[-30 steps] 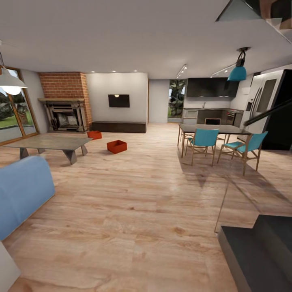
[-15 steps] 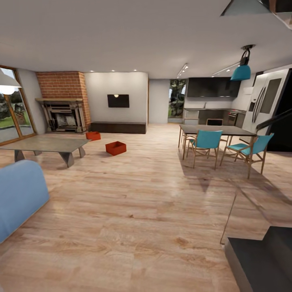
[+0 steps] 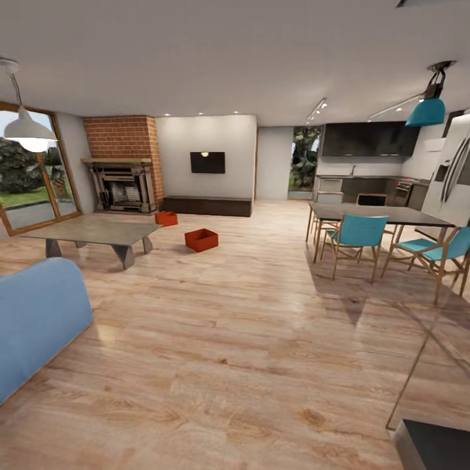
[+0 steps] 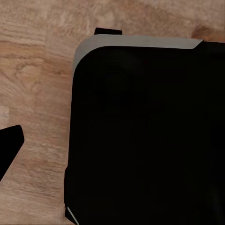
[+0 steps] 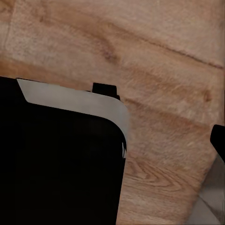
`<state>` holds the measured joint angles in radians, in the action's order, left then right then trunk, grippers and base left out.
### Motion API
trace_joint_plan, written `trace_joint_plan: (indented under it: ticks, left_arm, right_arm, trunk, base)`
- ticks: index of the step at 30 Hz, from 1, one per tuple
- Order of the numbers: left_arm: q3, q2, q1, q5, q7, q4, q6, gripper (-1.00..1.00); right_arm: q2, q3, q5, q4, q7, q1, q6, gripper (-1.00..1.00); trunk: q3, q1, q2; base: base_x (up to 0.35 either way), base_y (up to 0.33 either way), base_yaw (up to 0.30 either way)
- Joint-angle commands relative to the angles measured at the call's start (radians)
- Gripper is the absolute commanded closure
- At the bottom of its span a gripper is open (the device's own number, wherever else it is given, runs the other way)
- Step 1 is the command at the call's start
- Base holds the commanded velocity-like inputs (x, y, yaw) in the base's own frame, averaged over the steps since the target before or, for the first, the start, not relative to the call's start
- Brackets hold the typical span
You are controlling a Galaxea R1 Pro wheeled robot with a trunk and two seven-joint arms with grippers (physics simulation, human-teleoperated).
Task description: Move the two storage containers from the living room to the garage. In the garage, place one container on the floor and stack the other container on top of it (either order is fine).
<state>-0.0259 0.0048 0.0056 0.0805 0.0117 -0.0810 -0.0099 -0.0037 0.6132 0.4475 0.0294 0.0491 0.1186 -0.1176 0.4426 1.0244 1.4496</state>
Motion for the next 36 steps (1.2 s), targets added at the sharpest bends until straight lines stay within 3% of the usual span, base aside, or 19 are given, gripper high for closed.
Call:
trace_joint_plan:
  ticks: [1, 9, 36]
  left_arm:
    - [-0.002, 0.000, 0.001, 0.008, 0.001, -0.002, -0.001, -1.00]
    - [-0.002, 0.000, 0.001, 0.008, 0.001, -0.002, -0.002, -1.00]
    - [-0.002, 0.000, 0.001, 0.008, 0.001, -0.002, -0.001, -1.00]
  right_arm:
    - [0.001, 0.008, 0.008, 0.003, 0.000, 0.001, -0.005, -1.00]
    - [0.001, 0.008, 0.008, 0.003, 0.000, 0.001, -0.005, -1.00]
    - [0.001, 0.008, 0.008, 0.003, 0.000, 0.001, -0.005, -1.00]
  trunk:
    - [0.001, 0.001, 0.000]
    - [0.001, 0.001, 0.000]
    - [0.001, 0.001, 0.000]
  base:
    - [0.324, 0.000, 0.223]
    - [0.324, 0.000, 0.148]
    - [0.324, 0.000, 0.003]
